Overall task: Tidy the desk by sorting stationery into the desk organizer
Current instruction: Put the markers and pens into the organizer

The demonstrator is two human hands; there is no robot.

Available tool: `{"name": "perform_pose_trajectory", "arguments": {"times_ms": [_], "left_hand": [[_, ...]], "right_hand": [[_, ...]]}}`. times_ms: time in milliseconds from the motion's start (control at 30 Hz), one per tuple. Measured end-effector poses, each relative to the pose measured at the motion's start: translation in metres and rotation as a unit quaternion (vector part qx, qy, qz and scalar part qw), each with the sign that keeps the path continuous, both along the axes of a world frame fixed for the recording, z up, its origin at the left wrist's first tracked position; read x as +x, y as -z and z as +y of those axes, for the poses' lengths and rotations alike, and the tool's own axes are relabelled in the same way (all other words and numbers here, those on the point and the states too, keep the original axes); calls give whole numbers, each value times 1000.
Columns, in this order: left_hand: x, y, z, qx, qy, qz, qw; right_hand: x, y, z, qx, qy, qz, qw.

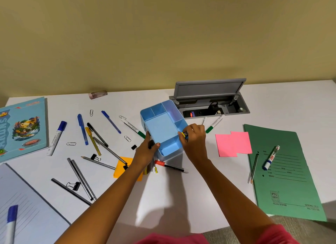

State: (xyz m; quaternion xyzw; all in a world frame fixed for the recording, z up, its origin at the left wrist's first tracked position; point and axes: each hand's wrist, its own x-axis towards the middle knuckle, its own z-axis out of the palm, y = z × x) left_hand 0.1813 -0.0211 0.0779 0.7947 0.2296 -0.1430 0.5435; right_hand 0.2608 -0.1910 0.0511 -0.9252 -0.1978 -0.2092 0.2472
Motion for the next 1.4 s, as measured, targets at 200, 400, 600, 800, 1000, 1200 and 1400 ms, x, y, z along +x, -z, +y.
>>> {"name": "perform_pose_trajectory", "arguments": {"times_ms": [200, 400, 600, 800, 1000, 1200, 1400], "left_hand": [[0, 0, 0, -10, 1, -2, 1000], [-1, -2, -1, -8, 5, -3, 1000], [0, -1, 0, -2, 5, 1, 1000], [1, -1, -1, 6, 8, 12, 1000], [1, 1, 0, 3, 9, 11, 1000], [1, 2, -1, 4, 12, 11, 1000], [1, 3, 1, 4, 13, 6, 1000]], "right_hand": [[1, 3, -5, -60, -20, -34, 997], [2, 5, -11, -133, -59, -76, 986], [-3, 2, -18, -214, -45, -52, 974], [0, 7, -18, -153, -46, -36, 986], [-3, 4, -20, -122, -58, -37, 990], [-2, 5, -25, -109, -68, -22, 991], [3, 5, -23, -93, -76, -3, 993]]}}
